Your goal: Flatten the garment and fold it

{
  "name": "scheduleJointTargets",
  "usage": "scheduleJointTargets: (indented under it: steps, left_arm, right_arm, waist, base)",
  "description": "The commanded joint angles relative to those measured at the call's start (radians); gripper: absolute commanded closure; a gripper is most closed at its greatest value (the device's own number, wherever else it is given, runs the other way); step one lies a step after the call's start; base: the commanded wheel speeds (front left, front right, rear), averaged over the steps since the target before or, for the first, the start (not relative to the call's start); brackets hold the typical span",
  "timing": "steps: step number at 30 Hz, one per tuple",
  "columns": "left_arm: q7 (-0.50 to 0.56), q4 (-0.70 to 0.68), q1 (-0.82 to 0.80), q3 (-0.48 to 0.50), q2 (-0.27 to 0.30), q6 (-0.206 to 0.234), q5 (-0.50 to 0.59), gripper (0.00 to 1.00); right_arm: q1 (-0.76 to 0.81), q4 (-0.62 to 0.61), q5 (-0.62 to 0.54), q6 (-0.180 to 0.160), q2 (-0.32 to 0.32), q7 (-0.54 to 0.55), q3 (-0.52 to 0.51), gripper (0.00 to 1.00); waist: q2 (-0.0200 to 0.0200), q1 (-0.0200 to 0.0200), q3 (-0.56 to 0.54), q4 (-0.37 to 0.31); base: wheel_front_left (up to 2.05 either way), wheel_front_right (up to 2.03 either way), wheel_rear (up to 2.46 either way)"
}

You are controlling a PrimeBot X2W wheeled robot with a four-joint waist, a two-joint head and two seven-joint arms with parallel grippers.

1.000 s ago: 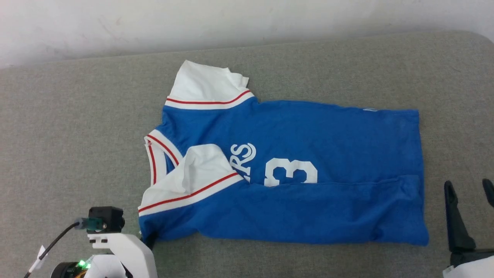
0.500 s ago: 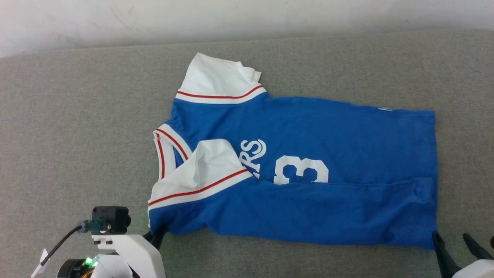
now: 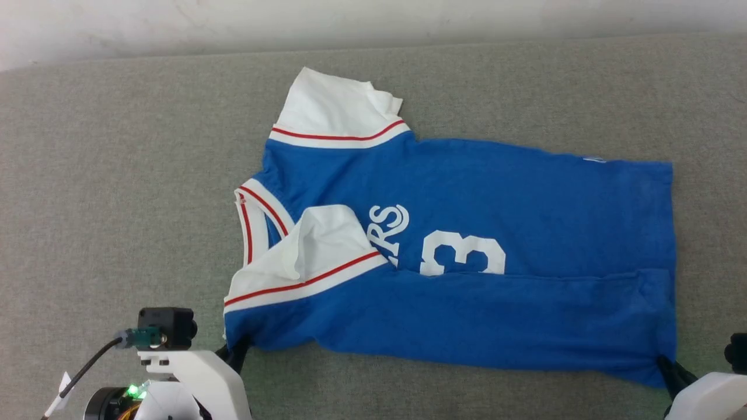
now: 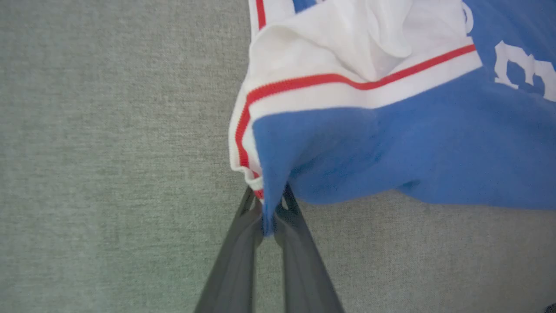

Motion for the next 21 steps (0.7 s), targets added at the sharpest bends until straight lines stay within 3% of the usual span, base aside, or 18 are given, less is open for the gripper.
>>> scheduleJointTargets:
  steps: [1, 9, 13, 21]
  left_arm:
    - [0.0, -0.001, -0.012, 0.003, 0.003, 0.002, 0.0, 1.0]
    - [-0.033, -0.017, 0.013, 0.054, -0.001, -0.005, -0.051, 1.0]
    - [-0.021, -0.07, 0.064, 0.084, 0.027, -0.002, -0.084, 1.0]
    - [0.052, -0.177, 0.241, 0.093, 0.088, 0.048, -0.13, 1.0]
  right_arm:
    - [-0.011, 0.005, 0.003, -0.002, 0.001, 0.005, -0.009, 1.0]
    - [-0.031, -0.059, 0.006, -0.002, 0.003, 0.033, -0.042, 1.0]
    - [-0.026, -0.106, 0.025, -0.002, -0.014, 0.065, -0.054, 1.0]
    - [0.057, -0.15, 0.048, -0.002, -0.045, 0.132, -0.075, 1.0]
  waist:
    - [0.0, -0.0001, -0.001, 0.0]
    - [0.0, -0.0001, -0.042, -0.01]
    - [0.0, -0.0001, -0.07, -0.01]
    - [0.0, -0.0001, -0.099, -0.002]
  base:
    - [0.0, 0.0, 0.0]
    - [0.0, 0.0, 0.0]
    - [0.0, 0.0, 0.0]
    - [0.0, 0.0, 0.0]
